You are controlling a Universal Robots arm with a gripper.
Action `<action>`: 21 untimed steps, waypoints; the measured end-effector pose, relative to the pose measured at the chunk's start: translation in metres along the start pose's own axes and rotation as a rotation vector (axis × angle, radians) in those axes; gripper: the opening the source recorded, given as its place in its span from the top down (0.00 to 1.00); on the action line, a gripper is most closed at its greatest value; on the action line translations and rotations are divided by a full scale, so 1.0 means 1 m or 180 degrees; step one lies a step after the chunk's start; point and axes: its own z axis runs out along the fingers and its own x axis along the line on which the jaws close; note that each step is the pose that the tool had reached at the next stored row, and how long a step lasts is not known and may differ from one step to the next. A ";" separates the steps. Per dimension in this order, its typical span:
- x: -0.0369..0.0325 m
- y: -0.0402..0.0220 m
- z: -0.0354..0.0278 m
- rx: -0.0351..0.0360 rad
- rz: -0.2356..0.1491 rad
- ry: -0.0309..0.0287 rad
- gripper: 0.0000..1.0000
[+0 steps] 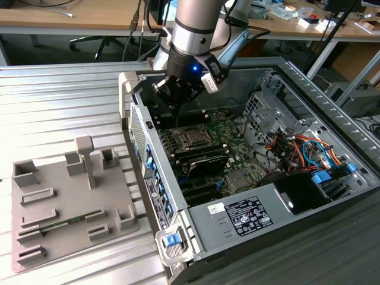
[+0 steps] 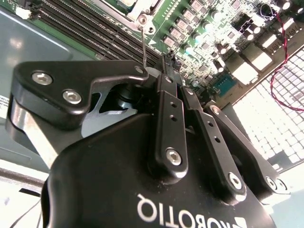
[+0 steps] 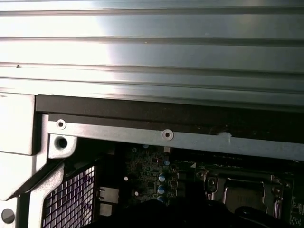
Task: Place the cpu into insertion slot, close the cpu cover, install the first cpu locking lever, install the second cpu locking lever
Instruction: 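Install the first cpu locking lever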
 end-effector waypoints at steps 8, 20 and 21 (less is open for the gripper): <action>-0.0038 0.0008 0.0000 0.0000 -0.0001 0.0000 0.89; -0.0100 0.0018 0.0001 0.0000 -0.0002 0.0000 0.89; -0.0103 0.0019 0.0001 0.0000 -0.0002 0.0000 0.89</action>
